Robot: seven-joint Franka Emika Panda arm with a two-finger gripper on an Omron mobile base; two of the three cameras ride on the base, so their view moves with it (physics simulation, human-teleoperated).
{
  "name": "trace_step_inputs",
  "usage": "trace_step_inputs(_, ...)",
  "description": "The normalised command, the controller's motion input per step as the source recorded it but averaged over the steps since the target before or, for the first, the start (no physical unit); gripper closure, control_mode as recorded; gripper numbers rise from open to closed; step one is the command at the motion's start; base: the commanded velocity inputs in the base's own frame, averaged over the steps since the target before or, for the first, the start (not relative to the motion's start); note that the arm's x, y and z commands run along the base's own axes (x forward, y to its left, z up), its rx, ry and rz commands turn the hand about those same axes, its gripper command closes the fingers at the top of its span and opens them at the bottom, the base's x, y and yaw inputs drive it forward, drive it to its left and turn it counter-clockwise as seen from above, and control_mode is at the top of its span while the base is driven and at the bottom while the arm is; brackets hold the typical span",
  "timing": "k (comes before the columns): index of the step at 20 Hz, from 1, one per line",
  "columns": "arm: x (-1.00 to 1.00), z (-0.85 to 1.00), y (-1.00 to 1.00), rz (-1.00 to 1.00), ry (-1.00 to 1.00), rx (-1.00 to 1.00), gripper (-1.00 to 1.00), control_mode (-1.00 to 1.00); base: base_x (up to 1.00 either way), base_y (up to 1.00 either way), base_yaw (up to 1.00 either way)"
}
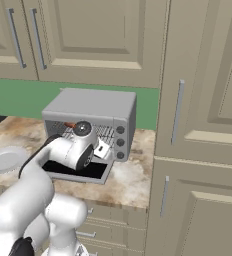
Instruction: Pull the toaster oven rack outwards. Pick up the baguette from the plate and place it on the toaster oven rack. Close the toaster oven door fully and set the temperature to the lowest setting.
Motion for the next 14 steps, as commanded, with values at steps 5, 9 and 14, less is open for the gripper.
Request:
trace_step_inputs(5,0.0,0.0,-0.47,-0.18,0.12,0.16,-1.0,-1.0,0.0,0.0,0.0)
trace_step_inputs(9,0.0,0.0,-0.41,-0.17,0.04,0.22,-1.0,-1.0,0.0,0.0,0.0)
trace_step_inputs(14,-0.33,0.06,-0.35,-0.09,0.04,0.24,-1.0,-1.0,0.0,0.0,0.0)
